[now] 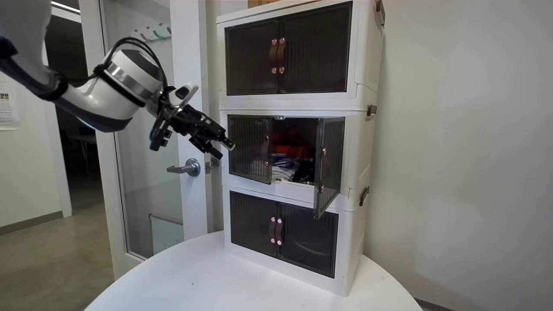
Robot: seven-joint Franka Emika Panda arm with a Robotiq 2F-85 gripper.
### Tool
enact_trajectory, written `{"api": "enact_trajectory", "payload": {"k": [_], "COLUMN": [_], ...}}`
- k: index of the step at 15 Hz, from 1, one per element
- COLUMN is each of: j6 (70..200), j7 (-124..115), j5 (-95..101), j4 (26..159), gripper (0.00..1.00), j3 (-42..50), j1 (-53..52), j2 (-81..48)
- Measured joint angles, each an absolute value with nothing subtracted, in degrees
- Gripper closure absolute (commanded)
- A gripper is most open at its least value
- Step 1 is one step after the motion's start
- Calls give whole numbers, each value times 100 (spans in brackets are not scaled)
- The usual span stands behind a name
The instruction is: Open the doors of the second cabinet
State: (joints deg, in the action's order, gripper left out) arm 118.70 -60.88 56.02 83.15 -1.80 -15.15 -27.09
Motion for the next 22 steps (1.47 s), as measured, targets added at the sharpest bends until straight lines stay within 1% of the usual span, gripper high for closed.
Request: {"api": "enact_trajectory", "payload": {"k": [4,9,12,15,17,22], "j6": [11937,11941,11786,11327,11073,10974], "j7": [-5402,-3481,-2225,-1126,-693,150], "j5": [5147,4147,3630,3265,3377,3530], "j4": [8401,8323,8141,7705,7411,6775], "gripper": [0,0,0,0,0,0], "j3": [-511,-712,-907,-700,-498,-120], "j1": [-1521,-1232,-876,-810,-817,-686], "j2": [-2566,-2009,-1729,-1686,-1731,-2043]}}
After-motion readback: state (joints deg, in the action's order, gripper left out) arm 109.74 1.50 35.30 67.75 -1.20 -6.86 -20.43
